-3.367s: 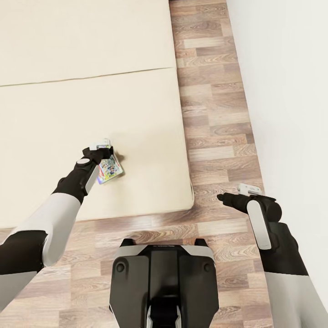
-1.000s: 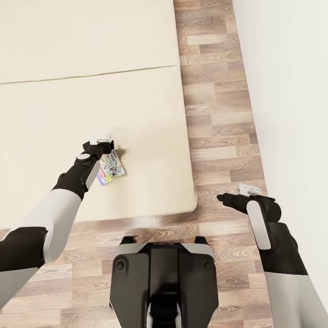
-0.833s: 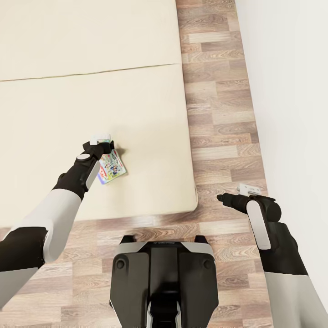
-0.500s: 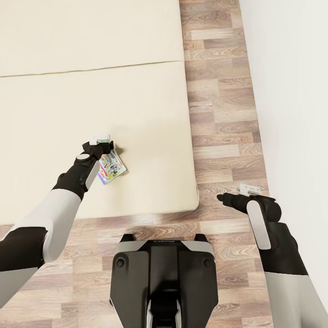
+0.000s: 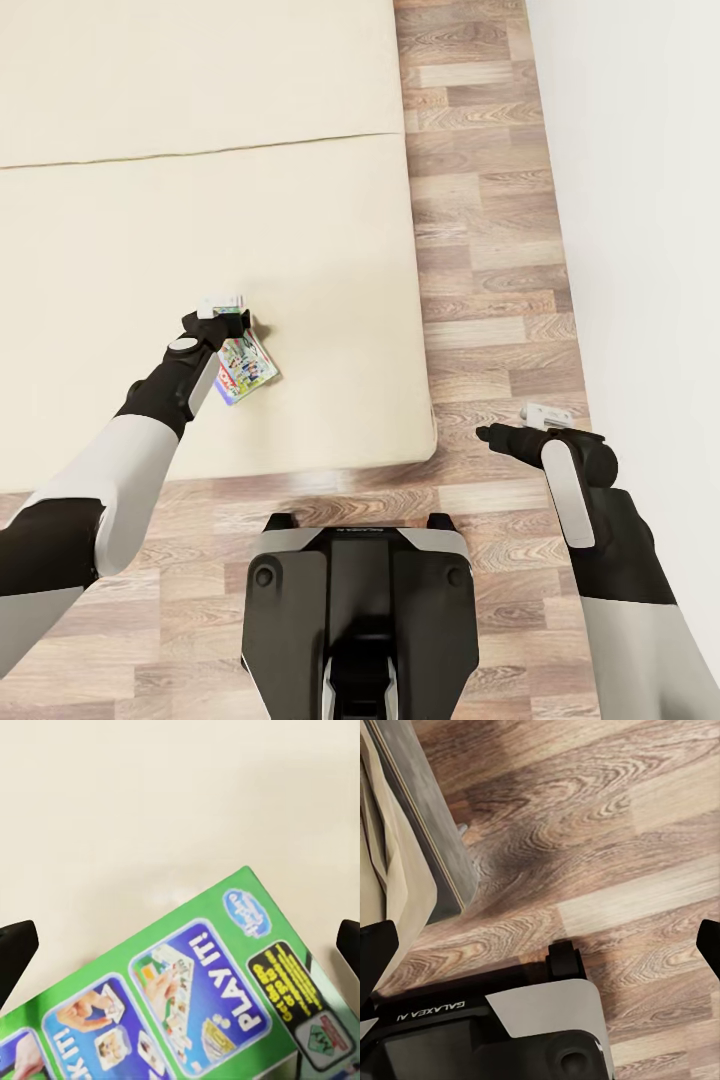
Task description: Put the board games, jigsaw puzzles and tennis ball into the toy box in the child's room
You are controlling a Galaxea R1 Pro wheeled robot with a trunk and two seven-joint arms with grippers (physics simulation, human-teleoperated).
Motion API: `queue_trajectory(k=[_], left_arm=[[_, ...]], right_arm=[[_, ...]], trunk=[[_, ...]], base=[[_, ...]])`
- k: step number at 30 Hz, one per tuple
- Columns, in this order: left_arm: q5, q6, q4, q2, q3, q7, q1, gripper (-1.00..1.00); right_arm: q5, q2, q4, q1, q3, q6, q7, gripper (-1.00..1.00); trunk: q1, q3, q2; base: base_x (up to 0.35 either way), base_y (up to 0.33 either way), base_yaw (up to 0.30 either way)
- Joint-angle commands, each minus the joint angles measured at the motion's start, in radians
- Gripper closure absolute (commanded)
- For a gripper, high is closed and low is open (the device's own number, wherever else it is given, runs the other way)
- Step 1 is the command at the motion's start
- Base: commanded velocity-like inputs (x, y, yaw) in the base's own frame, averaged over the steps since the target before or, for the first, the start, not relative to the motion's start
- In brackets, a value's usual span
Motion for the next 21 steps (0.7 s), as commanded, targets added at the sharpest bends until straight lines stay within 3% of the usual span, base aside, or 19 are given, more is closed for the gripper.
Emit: queue_trajectory(k=[1, 21], left_arm=[[0.001, 0.006, -0.002, 0.000, -0.001, 0.003, 0.000, -1.00], [0.000, 0.008, 0.006, 0.000, 0.001, 0.004, 0.000, -1.00]], right_arm=[[-0.011, 0.000, -0.001, 0.000, 0.000, 0.003, -0.009, -1.00], [-0.011, -0.001, -0.002, 0.000, -0.001, 0.003, -0.008, -1.00]], trunk=[[0.001, -0.001, -0.002], [0.001, -0.001, -0.002]], base=[[0.000, 0.000, 0.000], [-0.021, 0.000, 0.000]])
